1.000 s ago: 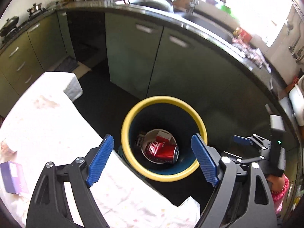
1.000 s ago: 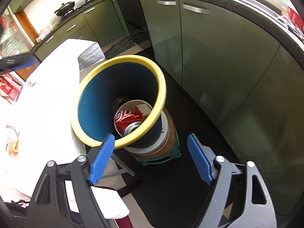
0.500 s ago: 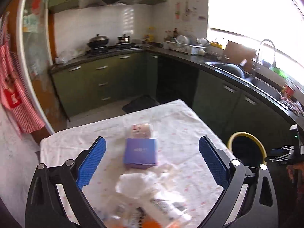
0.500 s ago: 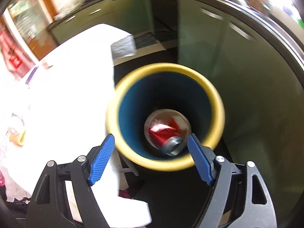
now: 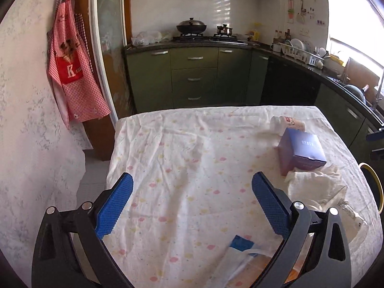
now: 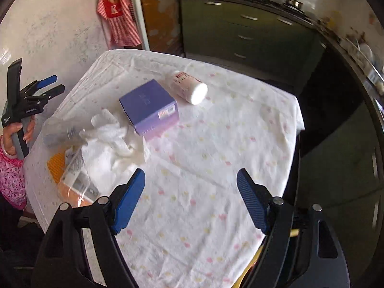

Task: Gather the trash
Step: 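Grasp the white pill bottle with the right tool and lift, then carry the pill bottle over the bin and release it with the right tool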

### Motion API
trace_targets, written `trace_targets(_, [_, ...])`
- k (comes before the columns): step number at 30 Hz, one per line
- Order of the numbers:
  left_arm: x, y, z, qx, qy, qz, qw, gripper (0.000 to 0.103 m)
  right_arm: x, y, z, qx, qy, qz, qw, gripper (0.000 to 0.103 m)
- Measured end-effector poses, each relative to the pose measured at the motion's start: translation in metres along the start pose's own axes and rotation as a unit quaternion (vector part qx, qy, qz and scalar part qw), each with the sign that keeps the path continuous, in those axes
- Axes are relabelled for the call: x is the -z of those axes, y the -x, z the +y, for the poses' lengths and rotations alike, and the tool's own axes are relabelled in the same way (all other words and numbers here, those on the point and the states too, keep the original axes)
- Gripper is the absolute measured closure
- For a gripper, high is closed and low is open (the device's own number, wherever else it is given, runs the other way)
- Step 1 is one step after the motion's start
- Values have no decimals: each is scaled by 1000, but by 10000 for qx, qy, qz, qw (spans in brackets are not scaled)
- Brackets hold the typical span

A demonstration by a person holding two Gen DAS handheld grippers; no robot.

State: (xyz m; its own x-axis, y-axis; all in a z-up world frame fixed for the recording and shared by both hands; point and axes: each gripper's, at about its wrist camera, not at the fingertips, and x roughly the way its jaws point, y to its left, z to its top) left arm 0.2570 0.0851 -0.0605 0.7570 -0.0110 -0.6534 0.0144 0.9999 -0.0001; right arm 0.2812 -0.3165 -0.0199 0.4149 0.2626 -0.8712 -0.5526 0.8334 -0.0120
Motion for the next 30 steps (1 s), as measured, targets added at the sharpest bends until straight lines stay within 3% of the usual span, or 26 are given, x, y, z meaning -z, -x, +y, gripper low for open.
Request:
trace_targets(5, [10, -18, 17, 99, 269, 66, 9996, 5, -75, -38, 2, -105, 523, 175, 9984, 30])
trace_targets(7, [12, -21, 20, 115, 295, 91, 9995, 5, -101, -60, 0, -142, 700, 359, 9968, 35])
trace_targets(12, [15, -24, 26, 166, 424, 111, 9989, 5, -140, -113, -1, -252, 1142, 947, 9886, 35])
trace_targets(19, [16, -26, 25, 239, 442, 162, 9986, 5, -157, -161, -1, -561, 1572, 1568, 9734, 36])
trace_targets(30, [19, -25, 17, 309, 398, 163, 9986, 5, -156, -196, 2, -778, 1555, 1807, 9680, 50])
